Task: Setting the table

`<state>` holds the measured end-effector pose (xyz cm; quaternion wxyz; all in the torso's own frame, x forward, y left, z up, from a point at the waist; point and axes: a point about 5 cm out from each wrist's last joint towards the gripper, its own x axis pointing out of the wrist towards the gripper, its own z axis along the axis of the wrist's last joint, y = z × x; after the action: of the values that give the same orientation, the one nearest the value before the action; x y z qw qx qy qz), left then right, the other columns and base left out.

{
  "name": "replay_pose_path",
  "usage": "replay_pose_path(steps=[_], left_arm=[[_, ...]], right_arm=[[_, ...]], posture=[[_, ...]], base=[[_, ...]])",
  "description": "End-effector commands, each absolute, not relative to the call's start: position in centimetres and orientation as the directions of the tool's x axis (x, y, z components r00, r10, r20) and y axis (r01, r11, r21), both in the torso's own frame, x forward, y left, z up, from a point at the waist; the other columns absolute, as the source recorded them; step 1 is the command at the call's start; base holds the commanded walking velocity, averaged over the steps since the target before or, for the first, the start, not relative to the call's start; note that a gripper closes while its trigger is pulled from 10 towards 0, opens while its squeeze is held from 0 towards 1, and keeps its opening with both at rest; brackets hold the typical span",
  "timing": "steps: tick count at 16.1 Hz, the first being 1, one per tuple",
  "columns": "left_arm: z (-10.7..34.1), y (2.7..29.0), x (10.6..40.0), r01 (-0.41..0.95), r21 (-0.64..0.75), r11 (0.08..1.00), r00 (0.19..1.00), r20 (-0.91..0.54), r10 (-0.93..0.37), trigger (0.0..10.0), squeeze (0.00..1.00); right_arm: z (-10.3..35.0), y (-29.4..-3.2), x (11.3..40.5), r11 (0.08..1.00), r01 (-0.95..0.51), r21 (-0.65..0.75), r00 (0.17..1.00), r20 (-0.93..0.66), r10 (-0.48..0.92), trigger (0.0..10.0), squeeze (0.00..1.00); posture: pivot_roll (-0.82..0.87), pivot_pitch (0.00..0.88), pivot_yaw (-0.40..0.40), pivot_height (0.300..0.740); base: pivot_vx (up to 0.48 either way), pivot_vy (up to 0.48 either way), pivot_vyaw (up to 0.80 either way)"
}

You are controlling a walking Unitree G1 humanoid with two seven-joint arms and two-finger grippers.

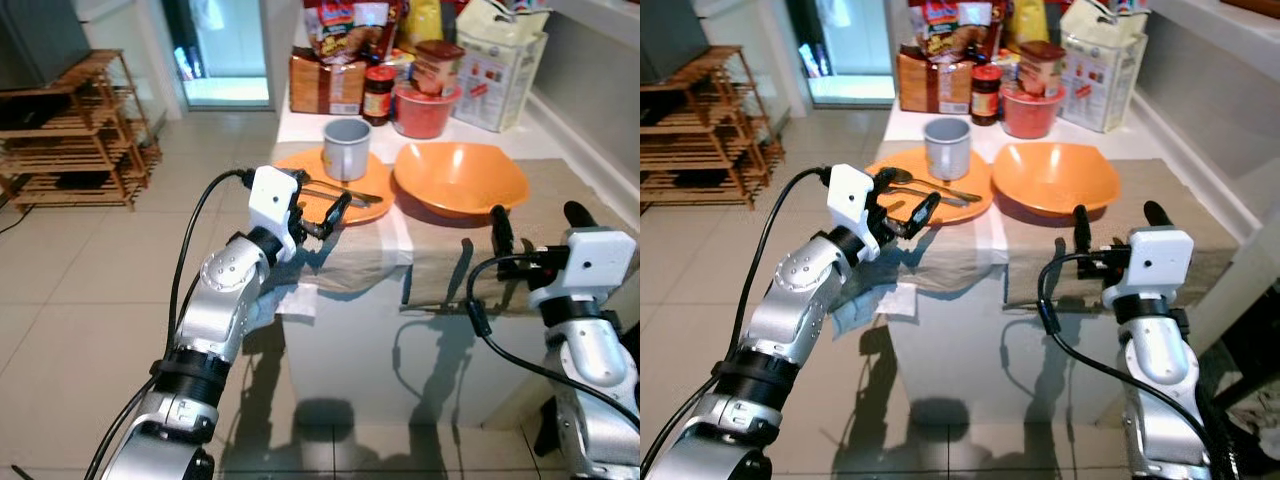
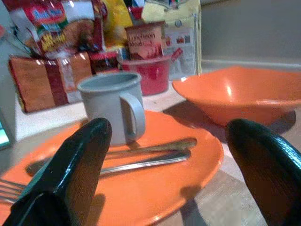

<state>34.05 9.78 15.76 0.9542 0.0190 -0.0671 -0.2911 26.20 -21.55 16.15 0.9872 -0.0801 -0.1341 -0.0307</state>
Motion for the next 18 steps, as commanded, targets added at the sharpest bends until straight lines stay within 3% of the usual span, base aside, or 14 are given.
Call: replay_pose_path(steps=[1, 3, 7, 8, 12, 18], left_arm=[[15.1, 9.9, 33.5, 0.551, 0.051, 0.833, 0.826, 0.104, -0.553, 10.0, 0.0], [14.7, 10.1, 32.9, 0.544, 0.034, 0.838, 0.833, 0.102, -0.544, 10.0, 0.0], [14.2, 10.2, 32.1, 0.546, 0.011, 0.838, 0.834, 0.087, -0.545, 10.0, 0.0], [14.8, 9.9, 32.2, 0.55, -0.054, 0.834, 0.834, 0.09, -0.544, 10.0, 0.0], [17.6, 8.3, 33.3, 0.59, -0.092, 0.802, 0.806, 0.119, -0.579, 10.0, 0.0], [21.1, 4.9, 35.3, 0.693, -0.134, 0.708, 0.72, 0.077, -0.69, 10.0, 0.0]], right_arm=[[16.3, -21.7, 27.0, 0.992, 0.096, -0.087, 0.967, 0.246, -0.073, 10.0, 0.0], [16.9, -21.9, 27.8, 0.994, 0.108, -0.003, 0.965, 0.239, -0.104, 10.0, 0.0], [17.5, -21.5, 28.2, 0.993, 0.085, -0.086, 0.961, 0.271, -0.058, 10.0, 0.0], [17.9, -21.6, 27.5, 0.983, 0.093, -0.16, 0.953, 0.299, -0.042, 10.0, 0.0], [21.7, -23.4, 24.5, 0.966, 0.043, -0.255, 0.924, 0.379, 0.059, 10.0, 0.0], [18.7, -23.3, 20.2, 0.959, -0.155, -0.237, 0.96, 0.194, 0.203, 10.0, 0.0]], posture=[[-0.03, 0.0, 0.041, 0.74], [-0.02, 0.0, 0.038, 0.74], [0.0, 0.0, 0.036, 0.74], [-0.01, 0.0, 0.041, 0.74], [-0.05, 0.0, 0.063, 0.74], [-0.14, 0.0, 0.113, 0.74]], base=[[0.0, 0.0, 0.0], [0.0, 0.0, 0.0], [0.0, 0.0, 0.0], [0.0, 0.0, 0.0], [0.0, 0.0, 0.0], [0.0, 0.0, 0.0]])
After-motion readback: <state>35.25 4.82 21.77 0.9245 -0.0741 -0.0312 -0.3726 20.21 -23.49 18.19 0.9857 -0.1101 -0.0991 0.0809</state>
